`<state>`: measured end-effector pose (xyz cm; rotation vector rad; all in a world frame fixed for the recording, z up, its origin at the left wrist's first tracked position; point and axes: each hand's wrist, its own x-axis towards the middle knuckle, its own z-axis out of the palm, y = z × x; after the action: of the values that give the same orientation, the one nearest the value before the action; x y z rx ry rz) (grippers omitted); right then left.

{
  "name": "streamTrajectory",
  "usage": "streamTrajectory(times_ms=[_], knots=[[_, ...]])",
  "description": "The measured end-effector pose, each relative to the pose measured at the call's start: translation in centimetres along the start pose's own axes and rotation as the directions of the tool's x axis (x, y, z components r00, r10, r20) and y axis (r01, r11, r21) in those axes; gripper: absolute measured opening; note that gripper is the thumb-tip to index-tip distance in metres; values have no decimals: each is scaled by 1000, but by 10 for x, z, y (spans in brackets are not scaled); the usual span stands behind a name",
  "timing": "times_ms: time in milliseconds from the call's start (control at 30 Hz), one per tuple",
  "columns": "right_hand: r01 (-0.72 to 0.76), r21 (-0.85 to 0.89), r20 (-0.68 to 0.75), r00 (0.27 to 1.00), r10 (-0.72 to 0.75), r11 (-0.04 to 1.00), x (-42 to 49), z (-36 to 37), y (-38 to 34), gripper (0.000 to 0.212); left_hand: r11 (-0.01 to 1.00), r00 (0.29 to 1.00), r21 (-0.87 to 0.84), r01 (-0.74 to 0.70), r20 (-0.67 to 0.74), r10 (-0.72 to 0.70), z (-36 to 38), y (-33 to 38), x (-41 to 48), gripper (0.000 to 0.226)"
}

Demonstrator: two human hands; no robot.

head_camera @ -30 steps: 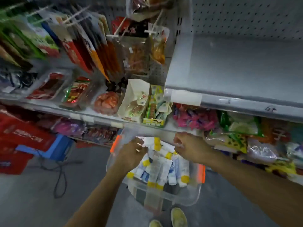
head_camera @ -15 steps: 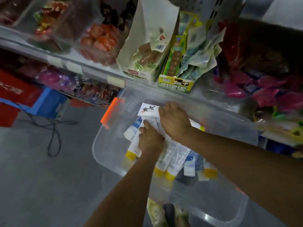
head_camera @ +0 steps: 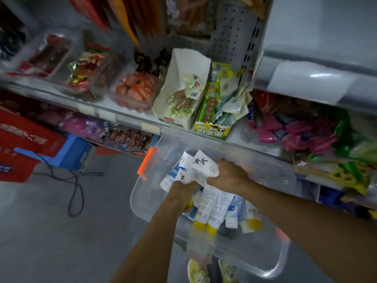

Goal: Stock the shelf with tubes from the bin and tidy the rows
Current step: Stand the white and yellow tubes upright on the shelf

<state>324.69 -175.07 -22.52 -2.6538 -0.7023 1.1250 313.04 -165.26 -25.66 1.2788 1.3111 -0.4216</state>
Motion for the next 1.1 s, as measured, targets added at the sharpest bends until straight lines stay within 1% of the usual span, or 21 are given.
streamTrajectory(times_ms=[67,167,200,300,367,433,533,600,633,700,767,800,833,900,967,1100], knots=[[-32,132,-15,999,35,991,-25,-11,6,49,996,998,-65,-57,8,58,-6,2,-28,24],[-33,362,-53,997,56,931,-69,-33,9,49,980,993,-167,-108,33,115,-10,16,-74,38],[-21,424,-68,996,55,906,-84,-42,9,47,973,988,-193,-130,54,143,-11,23,-91,38],[64,585,-147,989,28,808,-127,-72,7,37,934,960,-274,-229,96,263,-14,48,-142,28],[140,634,-227,974,9,760,-153,-93,5,27,903,931,-308,-301,109,348,-14,64,-179,29],[208,637,-307,952,-3,742,-177,-114,5,19,878,900,-298,-374,111,421,-12,75,-211,32],[304,629,-392,919,-46,715,-214,-145,10,26,849,860,-203,-488,57,508,-5,87,-252,40],[355,615,-422,903,-87,704,-240,-165,18,27,819,826,-160,-551,32,563,5,96,-278,37],[377,596,-436,893,-108,709,-254,-176,23,24,794,800,-144,-591,25,600,11,101,-293,31],[413,555,-445,881,-162,722,-284,-194,37,20,711,712,-102,-696,35,702,29,107,-325,18],[443,536,-448,871,-203,719,-312,-211,54,23,612,606,-84,-787,83,791,51,111,-356,14],[457,514,-460,861,-217,726,-327,-220,64,25,579,572,-79,-812,93,815,63,112,-371,13],[473,490,-478,848,-228,732,-340,-229,76,26,547,540,-81,-833,94,836,75,114,-384,15],[503,460,-519,821,-238,731,-365,-249,103,25,477,467,-90,-874,109,877,104,120,-409,27],[555,450,-563,784,-260,699,-387,-270,129,25,414,404,-103,-904,108,909,134,128,-433,34],[656,422,-643,703,-304,625,-425,-314,180,32,297,290,-100,-950,79,954,190,150,-482,26]])
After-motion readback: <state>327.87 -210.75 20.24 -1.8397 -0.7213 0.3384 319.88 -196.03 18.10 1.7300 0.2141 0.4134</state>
